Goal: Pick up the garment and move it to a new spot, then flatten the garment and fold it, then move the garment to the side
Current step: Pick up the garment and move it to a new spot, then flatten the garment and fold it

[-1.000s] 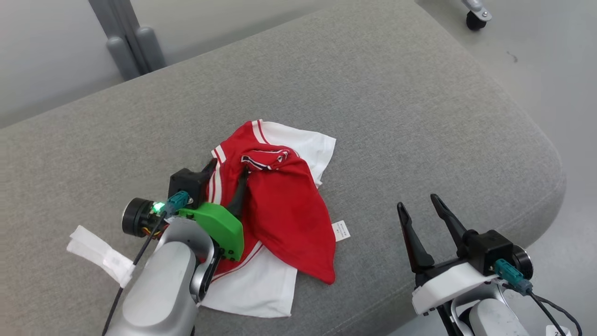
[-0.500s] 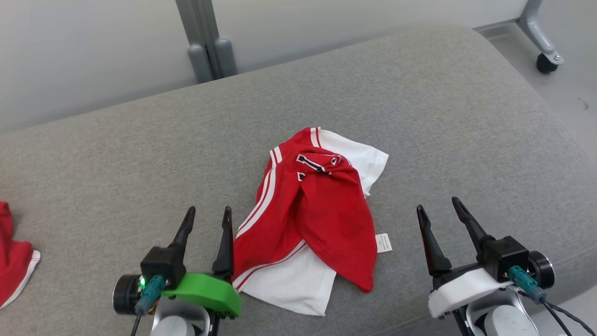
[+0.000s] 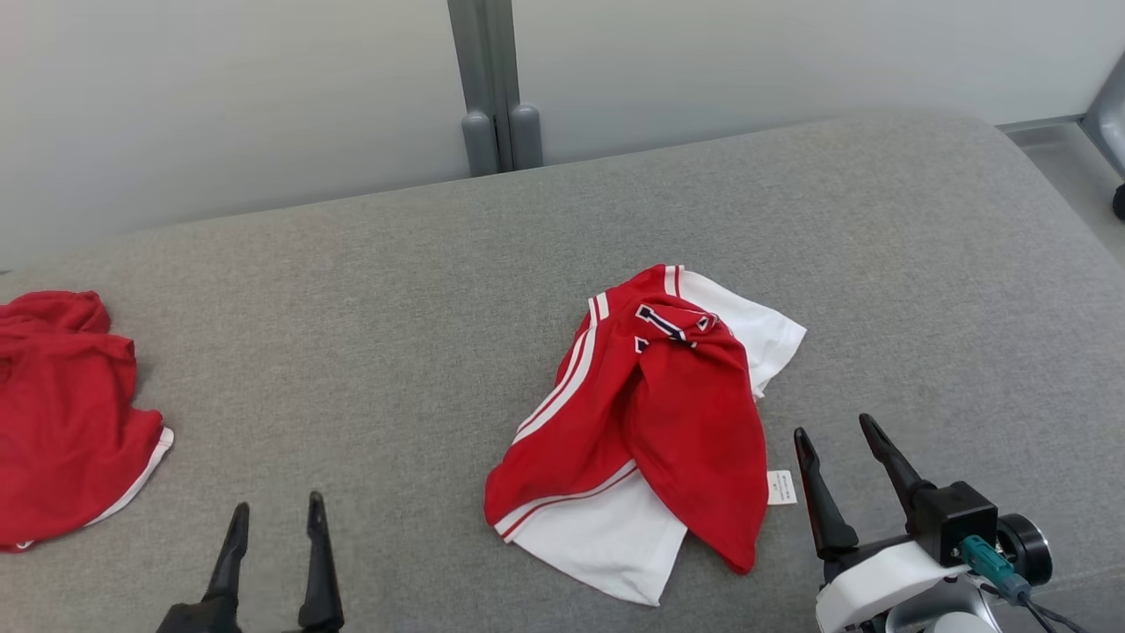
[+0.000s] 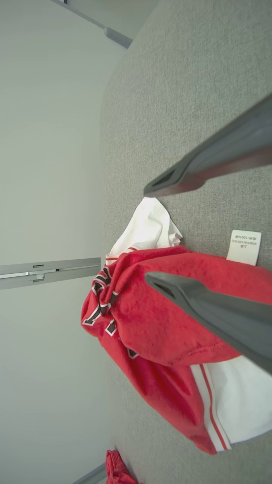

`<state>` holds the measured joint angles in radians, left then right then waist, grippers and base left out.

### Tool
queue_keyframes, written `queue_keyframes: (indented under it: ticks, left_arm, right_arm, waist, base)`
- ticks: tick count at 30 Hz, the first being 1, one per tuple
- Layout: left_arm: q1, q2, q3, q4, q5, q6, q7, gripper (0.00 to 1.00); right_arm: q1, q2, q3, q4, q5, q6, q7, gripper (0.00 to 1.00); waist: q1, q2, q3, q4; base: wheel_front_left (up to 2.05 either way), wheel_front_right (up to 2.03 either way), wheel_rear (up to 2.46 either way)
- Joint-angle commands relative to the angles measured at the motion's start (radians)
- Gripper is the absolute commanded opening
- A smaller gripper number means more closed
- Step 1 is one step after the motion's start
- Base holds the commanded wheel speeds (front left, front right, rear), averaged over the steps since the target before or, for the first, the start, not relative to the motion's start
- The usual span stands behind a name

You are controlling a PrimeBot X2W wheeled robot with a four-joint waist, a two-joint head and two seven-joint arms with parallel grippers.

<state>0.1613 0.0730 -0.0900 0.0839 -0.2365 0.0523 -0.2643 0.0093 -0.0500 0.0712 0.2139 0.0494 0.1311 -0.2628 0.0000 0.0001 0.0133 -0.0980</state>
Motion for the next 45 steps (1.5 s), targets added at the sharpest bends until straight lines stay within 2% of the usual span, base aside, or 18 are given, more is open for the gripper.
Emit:
queue_keyframes:
  ticks: [1,7,11,16,25,30,35,39,45]
  left_arm:
    - [0.024,-0.004,0.024,-0.011,0.018,-0.018,0.0,1.0]
    - [0.067,-0.015,0.108,-0.049,0.05,-0.099,0.0,1.0]
    - [0.083,-0.019,0.148,-0.048,0.067,-0.133,0.0,1.0]
    - [0.093,-0.022,0.175,-0.047,0.075,-0.149,0.0,1.0]
    - [0.081,-0.023,0.17,-0.039,0.052,-0.155,0.0,1.0]
    - [0.071,-0.022,0.168,-0.038,0.045,-0.149,0.0,1.0]
    - [0.059,-0.022,0.158,-0.034,0.036,-0.142,0.0,1.0]
    - [0.051,-0.022,0.148,-0.031,0.028,-0.139,0.0,1.0]
    - [0.043,-0.022,0.13,-0.023,0.021,-0.137,0.0,1.0]
  right_arm:
    - [0.012,-0.002,0.001,0.003,-0.006,-0.001,-0.003,1.0]
    - [0.022,-0.002,0.005,0.008,-0.004,-0.001,-0.003,1.0]
    - [0.022,-0.001,0.008,0.011,-0.003,-0.001,-0.003,1.0]
    - [0.023,-0.001,0.006,0.011,-0.002,-0.001,-0.003,1.0]
    - [0.011,-0.001,0.012,0.015,0.004,-0.001,-0.003,1.0]
    - [-0.023,-0.001,0.06,-0.017,-0.013,-0.001,-0.003,1.0]
    - [-0.072,-0.031,0.205,0.013,-0.041,-0.001,-0.003,1.0]
    - [-0.146,-0.069,0.372,0.117,-0.029,-0.001,0.009,1.0]
    - [-0.271,-0.114,0.616,0.264,0.043,-0.001,0.138,1.0]
  waist:
    - [0.0,-0.0001,-0.009,0.011]
    - [0.0,-0.0001,-0.014,0.018]
    - [0.0,-0.0001,-0.014,0.018]
    - [0.0,-0.0001,-0.013,0.017]
    - [0.0,-0.0001,-0.008,0.016]
    - [0.0,-0.0001,-0.002,0.015]
    - [0.0,-0.0001,0.0,0.02]
    - [0.0,-0.0001,-0.001,0.025]
    - [0.0,-0.0001,-0.003,0.046]
  base:
    - [0.0,0.0,0.0]
    - [0.0,0.0,0.0]
    - [0.0,0.0,0.0]
    - [0.0,0.0,0.0]
    - [0.0,0.0,0.0]
    - [0.0,0.0,0.0]
    - [0.0,0.0,0.0]
    - [0.0,0.0,0.0]
    - [0.0,0.0,0.0]
